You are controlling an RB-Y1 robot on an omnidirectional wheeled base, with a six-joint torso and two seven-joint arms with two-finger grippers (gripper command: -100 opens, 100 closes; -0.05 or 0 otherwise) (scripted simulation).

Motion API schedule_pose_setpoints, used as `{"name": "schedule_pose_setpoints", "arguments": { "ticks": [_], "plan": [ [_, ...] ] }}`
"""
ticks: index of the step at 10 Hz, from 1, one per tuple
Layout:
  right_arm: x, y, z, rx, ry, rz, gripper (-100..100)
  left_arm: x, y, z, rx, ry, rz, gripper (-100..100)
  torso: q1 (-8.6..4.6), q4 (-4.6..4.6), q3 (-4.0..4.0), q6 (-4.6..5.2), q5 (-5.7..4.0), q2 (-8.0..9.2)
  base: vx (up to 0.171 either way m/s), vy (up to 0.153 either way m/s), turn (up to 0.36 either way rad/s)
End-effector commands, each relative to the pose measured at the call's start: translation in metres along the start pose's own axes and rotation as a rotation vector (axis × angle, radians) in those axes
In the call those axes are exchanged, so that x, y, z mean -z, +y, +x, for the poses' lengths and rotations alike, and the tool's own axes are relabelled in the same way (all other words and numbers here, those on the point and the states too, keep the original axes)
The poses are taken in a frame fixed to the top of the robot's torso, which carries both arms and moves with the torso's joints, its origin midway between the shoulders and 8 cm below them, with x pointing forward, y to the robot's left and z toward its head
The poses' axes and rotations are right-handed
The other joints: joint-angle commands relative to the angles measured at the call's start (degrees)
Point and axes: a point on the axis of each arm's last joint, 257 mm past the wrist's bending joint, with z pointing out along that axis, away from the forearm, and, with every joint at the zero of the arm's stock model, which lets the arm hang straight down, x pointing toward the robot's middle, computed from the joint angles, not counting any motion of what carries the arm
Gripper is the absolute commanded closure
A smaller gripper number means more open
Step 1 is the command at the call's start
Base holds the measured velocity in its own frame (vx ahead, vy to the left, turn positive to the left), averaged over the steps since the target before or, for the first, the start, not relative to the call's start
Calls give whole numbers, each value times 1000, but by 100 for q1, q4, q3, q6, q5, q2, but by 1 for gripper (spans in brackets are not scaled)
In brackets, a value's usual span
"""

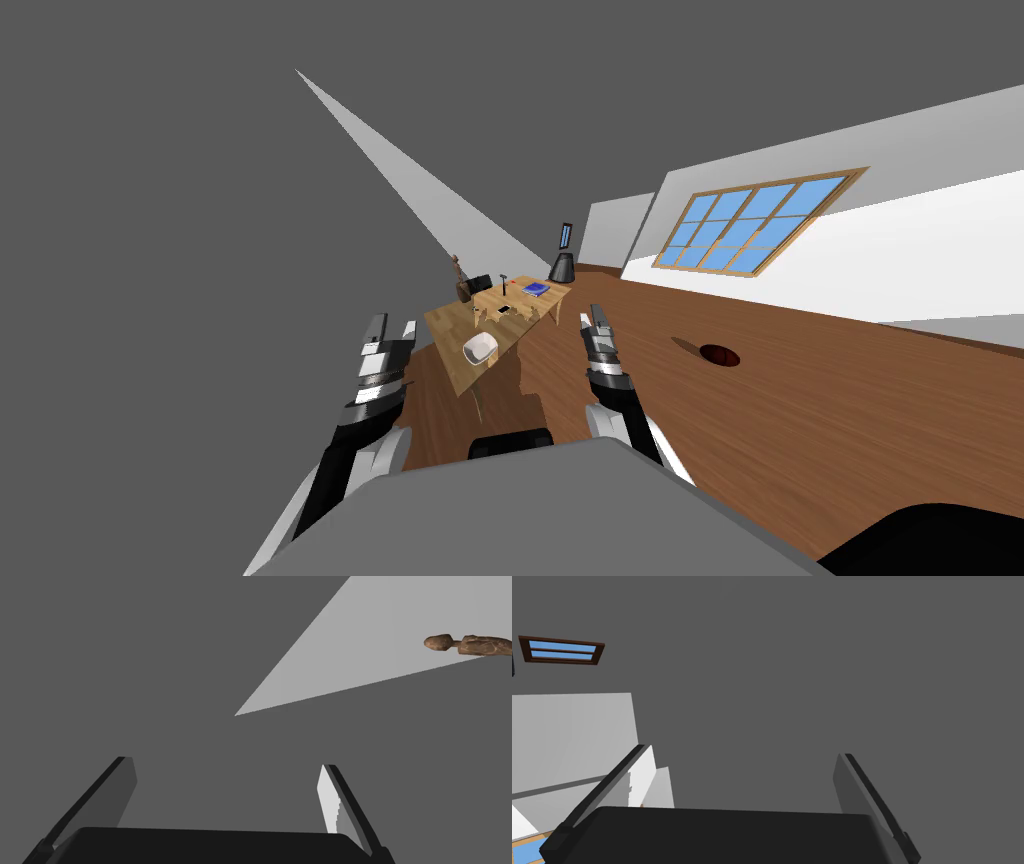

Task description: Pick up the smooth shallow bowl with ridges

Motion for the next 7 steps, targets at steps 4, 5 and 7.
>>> {"name": "schedule_pose_setpoints", "arguments": {
  "ticks": [4,5,7],
  "plan": [
    [0,0,0,0,0,0,0,3,49,-8,-39,45,-134,-100,-36,1,2,0,-7,4,-11,-84,47],
    [0,0,0,0,0,0,0,5,61,-12,-45,43,-168,-100,-43,1,3,0,-9,6,-32,-110,45],
    [0,0,0,0,0,0,0,9,86,-21,-55,34,-238,-100,-38,2,5,1,-8,9,-32,-98,49]
  ]
}}
